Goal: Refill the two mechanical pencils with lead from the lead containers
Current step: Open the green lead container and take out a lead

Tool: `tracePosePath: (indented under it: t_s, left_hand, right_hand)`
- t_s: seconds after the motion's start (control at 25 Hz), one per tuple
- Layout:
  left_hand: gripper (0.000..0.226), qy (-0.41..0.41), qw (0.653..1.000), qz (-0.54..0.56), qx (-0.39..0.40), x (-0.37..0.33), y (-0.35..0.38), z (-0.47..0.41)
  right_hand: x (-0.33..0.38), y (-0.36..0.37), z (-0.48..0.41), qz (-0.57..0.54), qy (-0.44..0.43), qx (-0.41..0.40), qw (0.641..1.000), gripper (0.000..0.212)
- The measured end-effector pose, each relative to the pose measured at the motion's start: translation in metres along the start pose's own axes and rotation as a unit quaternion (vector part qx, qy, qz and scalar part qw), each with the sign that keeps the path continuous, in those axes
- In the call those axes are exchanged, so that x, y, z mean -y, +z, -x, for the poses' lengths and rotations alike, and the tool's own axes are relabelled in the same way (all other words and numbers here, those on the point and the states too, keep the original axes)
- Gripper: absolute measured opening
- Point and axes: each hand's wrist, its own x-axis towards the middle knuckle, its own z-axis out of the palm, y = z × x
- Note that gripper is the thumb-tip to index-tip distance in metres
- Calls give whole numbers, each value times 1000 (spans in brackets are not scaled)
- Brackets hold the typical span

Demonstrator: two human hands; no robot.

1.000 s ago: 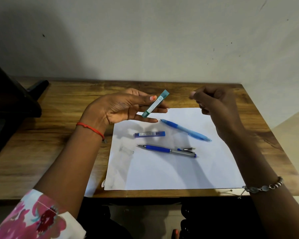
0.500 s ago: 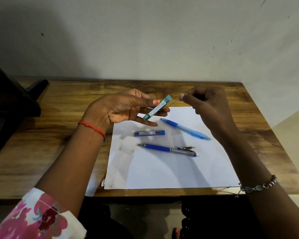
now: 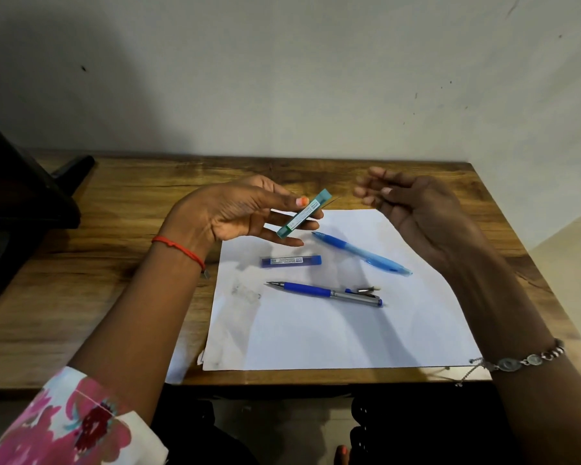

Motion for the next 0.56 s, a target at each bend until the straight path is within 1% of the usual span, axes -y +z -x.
tracePosePath:
  t_s: [0.12, 0.16, 0.24, 0.28, 0.4, 0.56]
  left_hand:
    - [20, -3, 1000, 0, -2, 0, -1, -1]
    - [20, -2, 1000, 2, -3, 0, -1, -2]
    - [20, -1, 1000, 0, -2, 0, -1, -2]
    - [20, 1, 1000, -2, 0, 0, -1, -2]
    - [19, 2, 1000, -1, -1, -1, 0, -3]
    - [20, 0, 1000, -2, -3, -1, 0, -4]
  right_hand:
    - [2, -2, -1, -66, -50, 12, 996, 13]
    - [3, -1, 0, -76, -62, 15, 995, 11]
    - [4, 0, 0, -68, -69, 16, 995, 25]
    - [4, -1, 0, -57, -69, 15, 996, 27]
    - [3, 1, 2, -35, -65, 17, 997, 23]
    - [3, 3, 4, -34, -52, 22, 998, 25]
